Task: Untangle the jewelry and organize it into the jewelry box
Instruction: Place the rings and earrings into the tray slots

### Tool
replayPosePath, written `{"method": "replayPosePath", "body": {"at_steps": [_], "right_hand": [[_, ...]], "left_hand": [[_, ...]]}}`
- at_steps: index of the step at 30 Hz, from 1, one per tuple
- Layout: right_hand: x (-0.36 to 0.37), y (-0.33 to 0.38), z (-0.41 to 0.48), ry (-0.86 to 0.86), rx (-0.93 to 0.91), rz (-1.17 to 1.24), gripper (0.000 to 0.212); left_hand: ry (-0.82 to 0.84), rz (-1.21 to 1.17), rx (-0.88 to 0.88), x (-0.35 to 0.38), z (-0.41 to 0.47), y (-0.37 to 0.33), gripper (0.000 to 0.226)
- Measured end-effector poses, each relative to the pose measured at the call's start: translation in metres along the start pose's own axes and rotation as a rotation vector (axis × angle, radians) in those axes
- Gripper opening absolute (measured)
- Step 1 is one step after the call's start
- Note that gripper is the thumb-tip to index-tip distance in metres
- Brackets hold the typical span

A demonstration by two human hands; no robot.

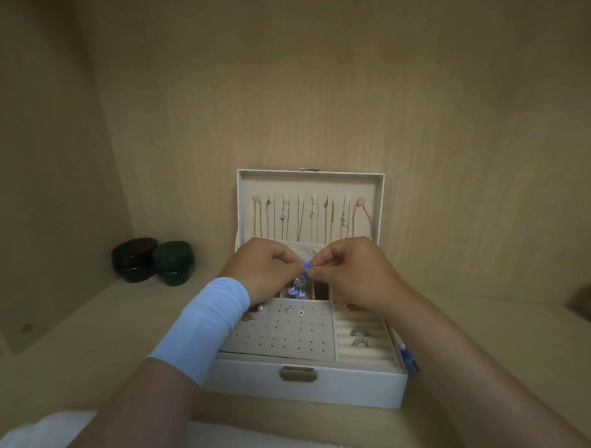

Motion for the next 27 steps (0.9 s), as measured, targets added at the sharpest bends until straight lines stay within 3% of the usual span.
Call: {"method": "replayPosePath", "body": {"at_steps": [4, 10, 14, 17, 23, 27], "right_hand": [[0.006, -0.005, 0.002, 0.009, -0.015, -0.172, 0.001], [0.005, -0.002, 0.003, -0.001, -0.049, -0.238, 0.006], [0.019, -0.002, 0.000, 0.136, -0.062, -0.410, 0.015], [0.025, 0.002, -0.002, 0.188, -0.091, -0.435, 0.019], [0.011, 0.013, -0.001, 0.110, -0.153, -0.430, 0.017], [0.022, 0.000, -0.002, 0.232, -0.079, -0.413, 0.025]], "left_hand": [[0.071, 0.031, 0.006, 0.010, 0.003, 0.002, 0.010], [0.188, 0.128, 0.086, 0.016, 0.005, -0.008, 0.017], [0.250, 0.150, 0.091, 0.016, 0.005, -0.003, 0.018], [0.223, 0.188, 0.111, 0.012, 0.005, -0.002, 0.014], [0.205, 0.226, 0.108, 0.014, 0.005, -0.005, 0.004], [0.183, 0.301, 0.136, 0.022, 0.006, -0.007, 0.005]]}}
Point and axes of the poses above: each hand's wrist, its own z-axis towards the middle knuckle, its own x-axis out of the palm, y = z × x, the point moved 10 cm from there along z, towards the middle knuckle, and after that the axes turned 14 degrees about z, right-handed, at the moved point
